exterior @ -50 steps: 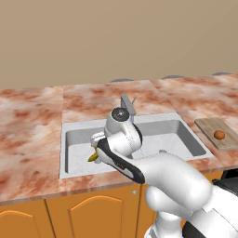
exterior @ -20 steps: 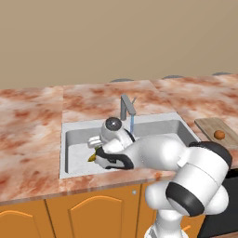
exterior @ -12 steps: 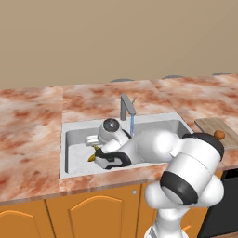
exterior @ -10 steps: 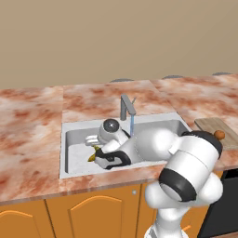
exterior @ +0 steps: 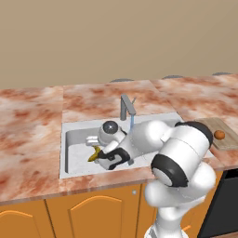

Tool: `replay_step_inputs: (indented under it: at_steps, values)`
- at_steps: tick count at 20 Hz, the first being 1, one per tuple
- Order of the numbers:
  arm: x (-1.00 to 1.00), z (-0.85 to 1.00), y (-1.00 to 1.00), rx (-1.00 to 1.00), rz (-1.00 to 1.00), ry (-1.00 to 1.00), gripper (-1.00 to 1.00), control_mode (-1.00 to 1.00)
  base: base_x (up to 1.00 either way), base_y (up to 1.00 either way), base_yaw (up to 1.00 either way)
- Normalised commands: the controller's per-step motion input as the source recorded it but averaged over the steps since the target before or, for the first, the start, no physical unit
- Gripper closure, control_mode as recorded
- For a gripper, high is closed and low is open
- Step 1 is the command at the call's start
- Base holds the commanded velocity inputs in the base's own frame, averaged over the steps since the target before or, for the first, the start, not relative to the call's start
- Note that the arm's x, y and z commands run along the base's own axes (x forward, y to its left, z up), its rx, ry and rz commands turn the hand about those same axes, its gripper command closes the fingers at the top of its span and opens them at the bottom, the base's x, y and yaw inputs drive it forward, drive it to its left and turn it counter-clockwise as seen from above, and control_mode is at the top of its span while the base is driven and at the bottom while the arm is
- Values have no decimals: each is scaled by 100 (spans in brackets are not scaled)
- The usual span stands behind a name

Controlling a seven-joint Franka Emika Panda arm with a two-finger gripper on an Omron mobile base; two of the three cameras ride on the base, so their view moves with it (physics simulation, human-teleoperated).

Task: Pick the tangerine, banana from the sink and place them on the cutting board to airdry. Then turn off the sink faucet.

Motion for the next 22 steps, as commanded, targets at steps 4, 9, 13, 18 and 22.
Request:
replay_step_inputs:
  at_steps: [4, 9, 13, 18, 22]
  values:
    - [23, -18, 6, 5, -5, 2, -100, -100, 0, 0, 0]
    - [23, -21, 5, 6, -4, 4, -100, -100, 0, 0, 0]
    - [15, -27, 8, 1, -2, 2, -100, -100, 0, 0, 0]
    - [12, -19, 22, 0, -1, 0, -100, -100, 0, 0, 0]
    - [8, -18, 17, 0, -2, 0, -100, -100, 0, 0, 0]
